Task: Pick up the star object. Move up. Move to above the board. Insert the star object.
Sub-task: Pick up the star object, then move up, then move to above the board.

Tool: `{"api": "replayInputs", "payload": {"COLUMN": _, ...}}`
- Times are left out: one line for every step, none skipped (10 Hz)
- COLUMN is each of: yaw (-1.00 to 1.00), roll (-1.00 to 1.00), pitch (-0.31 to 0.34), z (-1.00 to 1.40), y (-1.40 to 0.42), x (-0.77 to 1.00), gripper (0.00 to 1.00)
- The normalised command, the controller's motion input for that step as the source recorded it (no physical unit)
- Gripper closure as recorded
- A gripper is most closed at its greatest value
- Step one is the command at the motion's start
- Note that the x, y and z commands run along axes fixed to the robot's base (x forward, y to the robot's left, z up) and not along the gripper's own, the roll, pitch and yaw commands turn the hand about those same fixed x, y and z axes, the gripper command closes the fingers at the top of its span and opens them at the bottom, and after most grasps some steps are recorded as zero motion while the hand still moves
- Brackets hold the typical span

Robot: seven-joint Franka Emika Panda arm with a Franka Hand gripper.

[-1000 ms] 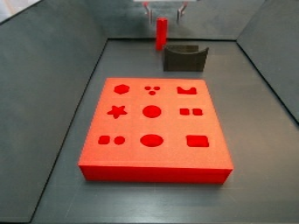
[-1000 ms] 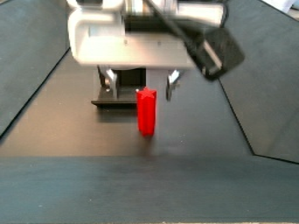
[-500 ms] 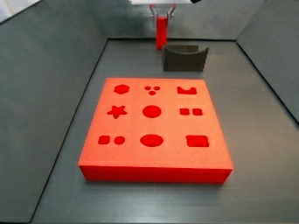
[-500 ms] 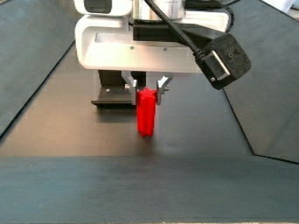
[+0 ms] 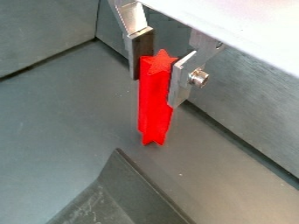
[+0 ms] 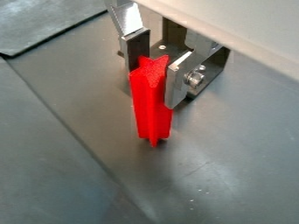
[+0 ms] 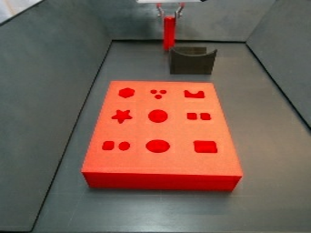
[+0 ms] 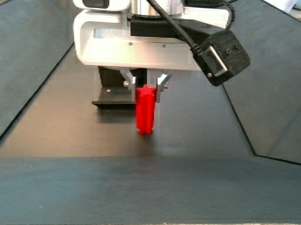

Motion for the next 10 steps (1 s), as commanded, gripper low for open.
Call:
{"api": "replayInputs", "payload": {"yaw": 0.0, "roll": 0.0, "pitch": 0.0, "z": 0.0, "y": 0.0, "x": 0.0, "gripper": 1.0}}
{"api": "replayInputs", "payload": {"yaw": 0.0, "roll": 0.0, "pitch": 0.0, "z": 0.0, "y": 0.0, "x": 0.0, "gripper": 1.0}}
{"api": "replayInputs", "payload": {"yaw": 0.0, "roll": 0.0, "pitch": 0.0, "z": 0.0, "y": 0.0, "x": 0.0, "gripper": 1.0}}
{"api": "replayInputs", "payload": {"yaw": 0.0, "roll": 0.0, "pitch": 0.0, "z": 0.83, "y": 0.0, "x": 0.0, "gripper": 1.0}}
{"api": "replayInputs", "payload": {"yaw": -0.01, "roll": 0.01, "pitch": -0.015, "z": 0.77, "y": 0.0, "x": 0.02, "gripper": 1.0}}
{"api": "replayInputs", "payload": {"yaw": -0.02, "roll": 0.01, "pitch": -0.006, "z": 0.64, "y": 0.01, "x": 0.01, "gripper": 1.0}}
{"api": "replayInputs", "payload": {"yaw": -0.02, "roll": 0.02, "pitch": 0.018, "z": 0.41, "y": 0.01, "x": 0.0, "gripper": 1.0}}
{"api": "replayInputs", "payload": {"yaw": -0.02, "roll": 0.02, "pitch": 0.033, "z": 0.23, "y": 0.01, "x": 0.0, "gripper": 1.0}}
{"api": "replayInputs", "payload": {"yaw": 0.02, "roll": 0.2, "pitch": 0.122, "z": 1.0, "y": 0.14, "x": 0.16, "gripper": 1.0}}
{"api": "replayInputs", "payload": {"yaw": 0.02, "roll": 0.19, "pitch": 0.128, "z": 1.0, "y": 0.14, "x": 0.16, "gripper": 1.0}}
